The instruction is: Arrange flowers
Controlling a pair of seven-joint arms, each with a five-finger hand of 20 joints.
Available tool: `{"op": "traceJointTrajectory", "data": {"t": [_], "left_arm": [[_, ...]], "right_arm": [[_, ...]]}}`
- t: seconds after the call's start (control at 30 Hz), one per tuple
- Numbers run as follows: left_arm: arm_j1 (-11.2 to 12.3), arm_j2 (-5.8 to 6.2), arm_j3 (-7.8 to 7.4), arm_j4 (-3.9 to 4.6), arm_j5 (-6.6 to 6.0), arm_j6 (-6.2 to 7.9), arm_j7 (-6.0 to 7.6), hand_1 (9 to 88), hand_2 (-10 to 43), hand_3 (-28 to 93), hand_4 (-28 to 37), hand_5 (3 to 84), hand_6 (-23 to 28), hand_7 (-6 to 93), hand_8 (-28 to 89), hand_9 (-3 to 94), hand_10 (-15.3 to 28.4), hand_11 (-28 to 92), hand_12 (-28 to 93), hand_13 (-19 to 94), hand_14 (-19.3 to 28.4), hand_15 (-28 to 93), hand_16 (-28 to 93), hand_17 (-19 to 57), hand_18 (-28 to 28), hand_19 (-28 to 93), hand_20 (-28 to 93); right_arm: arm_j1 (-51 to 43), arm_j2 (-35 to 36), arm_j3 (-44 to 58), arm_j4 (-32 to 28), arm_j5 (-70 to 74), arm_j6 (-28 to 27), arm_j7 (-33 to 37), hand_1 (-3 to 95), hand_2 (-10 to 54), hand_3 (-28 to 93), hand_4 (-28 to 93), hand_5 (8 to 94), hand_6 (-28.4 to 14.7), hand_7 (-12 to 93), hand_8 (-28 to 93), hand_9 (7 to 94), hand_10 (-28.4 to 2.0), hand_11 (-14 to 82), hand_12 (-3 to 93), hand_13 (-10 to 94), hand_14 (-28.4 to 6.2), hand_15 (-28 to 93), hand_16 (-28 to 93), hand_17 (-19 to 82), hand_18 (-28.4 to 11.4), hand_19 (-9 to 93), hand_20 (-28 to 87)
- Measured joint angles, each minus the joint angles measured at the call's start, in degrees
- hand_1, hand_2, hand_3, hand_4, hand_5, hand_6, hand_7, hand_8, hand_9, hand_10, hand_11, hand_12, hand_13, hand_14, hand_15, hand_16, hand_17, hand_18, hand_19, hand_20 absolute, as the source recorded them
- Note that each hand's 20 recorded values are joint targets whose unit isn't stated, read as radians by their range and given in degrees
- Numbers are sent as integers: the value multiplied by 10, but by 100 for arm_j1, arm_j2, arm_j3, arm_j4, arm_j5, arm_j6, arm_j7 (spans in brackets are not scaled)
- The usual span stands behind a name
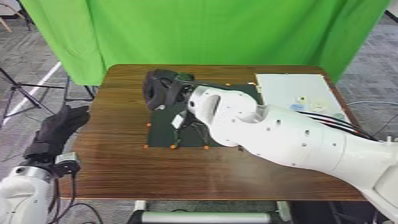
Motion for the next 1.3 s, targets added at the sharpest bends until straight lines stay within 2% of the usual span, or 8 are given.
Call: {"op": "traceJointTrajectory", "data": {"t": [0.13,0.27,0.37,0.6,0.87,1.03,1.23,1.3], "left_arm": [[-145,-5,114,59,87,-213,-100,205,94,581,-283,425,67,106,-52,391,165,161,100,280,172,131,-15,7,100,112,112],[-251,-11,169,61,195,-479,-189,207,91,581,-283,425,67,106,-53,390,164,162,101,279,172,130,-14,7,101,111,111],[-317,-11,212,61,267,-585,-233,208,89,583,-283,425,67,107,-52,389,163,162,101,279,172,129,-14,6,101,111,111],[-404,-12,256,61,324,-712,-291,212,81,584,-283,426,68,107,-52,387,164,157,101,278,171,127,-13,4,103,114,111],[-487,-25,322,82,325,-783,-288,214,80,580,-283,426,68,105,-52,387,164,157,103,280,171,127,-11,3,104,114,109],[-521,-45,324,87,325,-862,-289,216,71,589,-282,425,67,106,-51,387,164,157,104,281,173,129,-11,2,105,114,109],[-519,-70,299,87,340,-964,-317,232,52,593,-266,426,67,106,-51,388,164,157,104,284,174,131,-11,2,105,112,109],[-519,-75,291,87,352,-992,-332,234,49,593,-260,426,67,107,-51,388,162,157,104,284,175,132,-11,2,105,112,110]], "right_arm": [[-240,-203,-102,88,-147,16,19,636,-95,563,-148,760,9,306,86,813,-104,84,489,834,-20,706,346,597,-131,932,655],[-418,-297,-252,255,-294,107,78,636,-95,562,-153,755,11,312,80,812,-105,80,482,833,-20,711,346,597,-131,932,655],[-468,-357,-360,469,-525,175,133,634,-95,565,-155,753,13,316,75,811,-104,77,477,833,-19,712,345,598,-130,932,655],[-502,-390,-499,698,-819,448,396,634,-95,565,-156,750,16,318,69,810,-103,75,469,834,-21,717,344,600,-131,932,660],[-522,-448,-524,816,-940,436,482,616,-95,572,-146,730,21,317,73,795,-98,65,452,832,-22,717,346,600,-132,932,664],[-536,-474,-524,832,-928,408,494,608,-95,574,-147,712,19,273,80,775,-96,56,428,830,-22,718,345,598,-131,932,662],[-529,-474,-531,825,-921,338,540,592,-95,573,-138,657,7,220,95,686,-94,101,332,827,-20,720,331,599,-128,932,658],[-519,-473,-536,821,-912,315,567,564,-95,619,-150,638,4,191,86,657,-104,131,275,829,-18,720,324,600,-126,932,656]]}}
